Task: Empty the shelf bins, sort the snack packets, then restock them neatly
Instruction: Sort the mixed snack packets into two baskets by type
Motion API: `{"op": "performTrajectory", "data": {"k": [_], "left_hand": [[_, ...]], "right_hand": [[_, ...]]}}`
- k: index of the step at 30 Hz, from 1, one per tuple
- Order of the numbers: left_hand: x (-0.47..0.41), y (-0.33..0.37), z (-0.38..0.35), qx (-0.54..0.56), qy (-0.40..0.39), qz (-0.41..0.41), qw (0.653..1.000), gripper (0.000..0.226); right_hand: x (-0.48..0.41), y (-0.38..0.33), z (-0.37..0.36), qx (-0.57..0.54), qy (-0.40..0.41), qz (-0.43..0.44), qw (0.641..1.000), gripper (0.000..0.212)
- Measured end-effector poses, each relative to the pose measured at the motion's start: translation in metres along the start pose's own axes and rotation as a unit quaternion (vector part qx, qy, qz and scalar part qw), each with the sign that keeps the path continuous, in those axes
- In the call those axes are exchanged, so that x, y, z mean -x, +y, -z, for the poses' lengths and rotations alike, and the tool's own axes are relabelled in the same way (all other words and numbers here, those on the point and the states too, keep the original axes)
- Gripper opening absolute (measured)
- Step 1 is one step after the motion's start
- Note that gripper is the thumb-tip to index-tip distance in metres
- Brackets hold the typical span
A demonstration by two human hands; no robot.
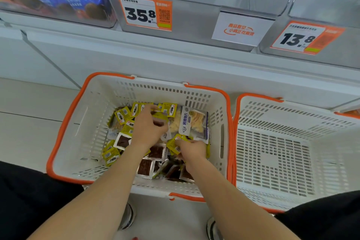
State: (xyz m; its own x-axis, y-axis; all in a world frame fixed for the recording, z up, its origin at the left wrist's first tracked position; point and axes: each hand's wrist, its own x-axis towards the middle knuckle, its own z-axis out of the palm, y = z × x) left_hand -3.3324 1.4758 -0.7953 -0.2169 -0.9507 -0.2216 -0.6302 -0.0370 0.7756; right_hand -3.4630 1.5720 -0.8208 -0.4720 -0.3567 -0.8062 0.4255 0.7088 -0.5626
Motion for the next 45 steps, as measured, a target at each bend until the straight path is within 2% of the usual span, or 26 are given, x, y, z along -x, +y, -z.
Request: {"op": "performTrajectory", "data": {"k": [2, 4, 6, 8, 9, 11, 13, 14, 17, 18, 21, 23, 25, 28, 31, 34, 37, 40, 42, 45], "left_hand": [[-0.015, 0.012, 0.001, -0.017, -0.014, -0.030, 0.999, 0.064], [-0.030, 0.017, -0.005, -0.093, -0.083, -0.058, 0.990, 0.078], [-0.038, 0.016, -0.017, -0.176, -0.160, -0.047, 0.970, 0.100], [-0.036, 0.011, -0.027, -0.269, -0.193, -0.020, 0.943, 0.113], [-0.034, 0.008, -0.031, -0.292, -0.191, -0.008, 0.937, 0.109], [-0.027, 0.003, -0.032, -0.297, -0.176, -0.026, 0.938, 0.086], [-0.022, 0.001, -0.029, -0.279, -0.179, -0.061, 0.941, 0.066], [-0.019, 0.000, -0.028, -0.274, -0.186, -0.074, 0.941, 0.063], [-0.012, 0.004, -0.027, -0.326, -0.216, -0.106, 0.914, 0.076], [-0.009, 0.005, -0.028, -0.352, -0.215, -0.108, 0.905, 0.084], [-0.008, 0.005, -0.031, -0.382, -0.184, -0.127, 0.897, 0.097], [-0.011, 0.003, -0.031, -0.368, -0.193, -0.143, 0.898, 0.101], [-0.013, 0.005, -0.031, -0.367, -0.213, -0.142, 0.894, 0.097], [-0.008, 0.011, -0.033, -0.314, -0.250, -0.122, 0.908, 0.076], [0.002, 0.014, -0.034, -0.287, -0.267, -0.135, 0.910, 0.059], [0.005, 0.011, -0.023, -0.222, -0.276, -0.095, 0.930, 0.059], [-0.002, 0.025, 0.002, -0.130, -0.276, -0.014, 0.952, 0.063], [-0.002, 0.061, 0.025, -0.014, -0.266, 0.027, 0.963, 0.060], [0.007, 0.091, 0.033, 0.075, -0.266, 0.036, 0.960, 0.049], [0.023, 0.131, 0.028, 0.209, -0.254, 0.056, 0.943, 0.057]], "right_hand": [[0.010, -0.009, 0.008, 0.003, -0.016, -0.029, 0.999, 0.018], [0.019, -0.021, 0.017, 0.096, -0.046, -0.013, 0.994, 0.021], [0.027, -0.041, 0.028, 0.248, -0.087, 0.035, 0.964, 0.026], [0.033, -0.065, 0.035, 0.346, -0.136, 0.065, 0.926, 0.020], [0.035, -0.077, 0.040, 0.374, -0.157, 0.076, 0.911, 0.015], [0.037, -0.093, 0.047, 0.402, -0.176, 0.115, 0.891, 0.012], [0.033, -0.097, 0.051, 0.410, -0.145, 0.159, 0.886, 0.016], [0.030, -0.096, 0.052, 0.414, -0.121, 0.177, 0.885, 0.020], [0.020, -0.088, 0.051, 0.430, -0.062, 0.221, 0.873, 0.045], [0.017, -0.084, 0.051, 0.437, -0.054, 0.229, 0.868, 0.047], [0.014, -0.075, 0.050, 0.458, -0.043, 0.256, 0.850, 0.034], [0.011, -0.069, 0.050, 0.457, -0.032, 0.277, 0.845, 0.022], [0.006, -0.065, 0.050, 0.450, -0.018, 0.283, 0.847, 0.020], [0.001, -0.063, 0.052, 0.432, -0.035, 0.248, 0.866, 0.025], [-0.003, -0.059, 0.054, 0.427, -0.097, 0.215, 0.873, 0.037], [0.003, -0.061, 0.057, 0.398, -0.126, 0.214, 0.883, 0.041], [0.017, -0.077, 0.058, 0.275, -0.142, 0.234, 0.922, 0.036], [0.031, -0.100, 0.065, 0.179, -0.156, 0.233, 0.943, 0.041], [0.040, -0.115, 0.077, 0.086, -0.172, 0.223, 0.956, 0.042], [0.057, -0.134, 0.109, -0.024, -0.200, 0.235, 0.951, 0.037]]}}
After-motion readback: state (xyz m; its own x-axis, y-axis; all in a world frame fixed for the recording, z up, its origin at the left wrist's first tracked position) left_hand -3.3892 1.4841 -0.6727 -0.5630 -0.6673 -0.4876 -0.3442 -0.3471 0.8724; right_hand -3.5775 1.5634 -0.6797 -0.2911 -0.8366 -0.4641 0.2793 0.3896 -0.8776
